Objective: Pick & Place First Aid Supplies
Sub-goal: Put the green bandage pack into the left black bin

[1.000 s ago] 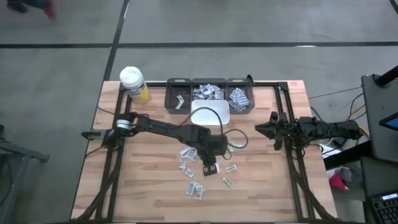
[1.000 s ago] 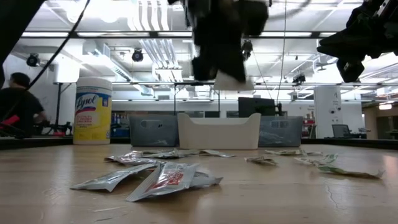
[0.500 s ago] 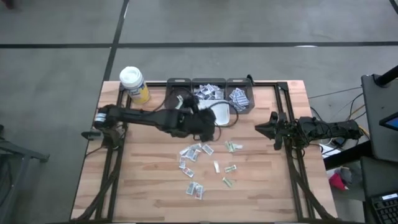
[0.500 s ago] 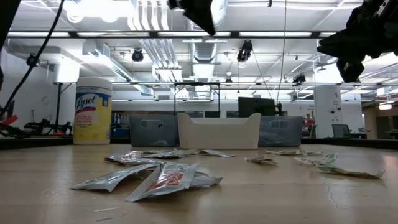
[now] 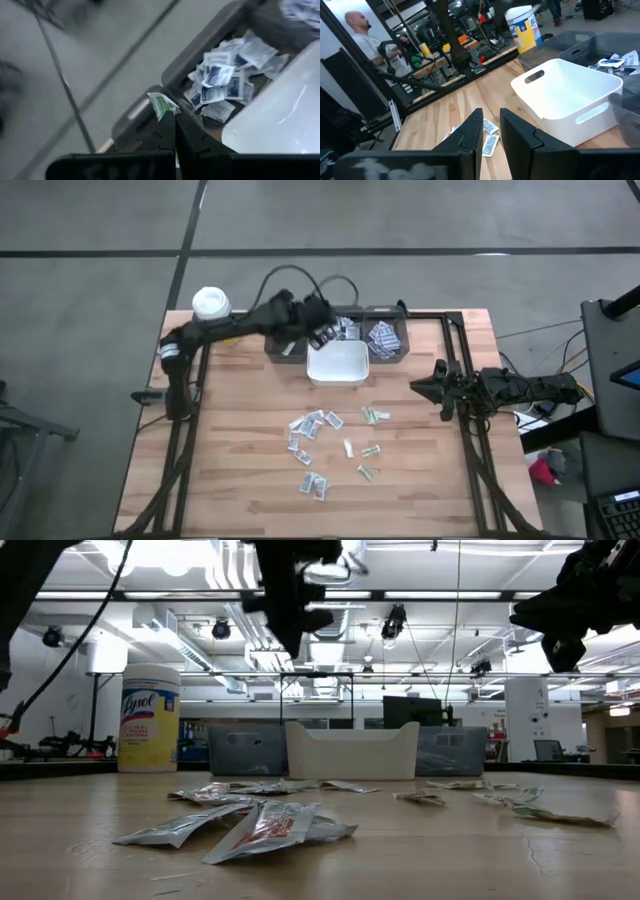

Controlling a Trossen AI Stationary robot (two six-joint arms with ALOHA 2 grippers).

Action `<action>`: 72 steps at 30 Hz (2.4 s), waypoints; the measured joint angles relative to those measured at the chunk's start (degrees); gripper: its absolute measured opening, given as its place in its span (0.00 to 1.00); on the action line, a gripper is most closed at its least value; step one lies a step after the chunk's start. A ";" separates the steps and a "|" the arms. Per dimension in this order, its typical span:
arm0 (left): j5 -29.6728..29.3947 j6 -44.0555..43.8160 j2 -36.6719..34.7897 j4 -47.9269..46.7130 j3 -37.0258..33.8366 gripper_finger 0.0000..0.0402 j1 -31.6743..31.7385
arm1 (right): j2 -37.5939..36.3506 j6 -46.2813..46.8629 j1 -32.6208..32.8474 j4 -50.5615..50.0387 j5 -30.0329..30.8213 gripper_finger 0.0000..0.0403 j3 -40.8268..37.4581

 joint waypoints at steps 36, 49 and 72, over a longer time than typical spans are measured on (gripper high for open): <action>32.53 -0.54 17.81 -4.14 -0.13 0.02 20.87 | -0.02 -0.01 0.02 0.00 0.02 0.16 0.00; 36.22 -0.68 17.15 -5.44 -0.13 0.25 20.77 | -0.02 -0.01 0.01 0.00 0.02 0.16 0.00; 42.64 2.67 6.67 9.16 0.00 0.24 -7.69 | 0.02 0.00 0.02 0.00 0.02 0.16 0.00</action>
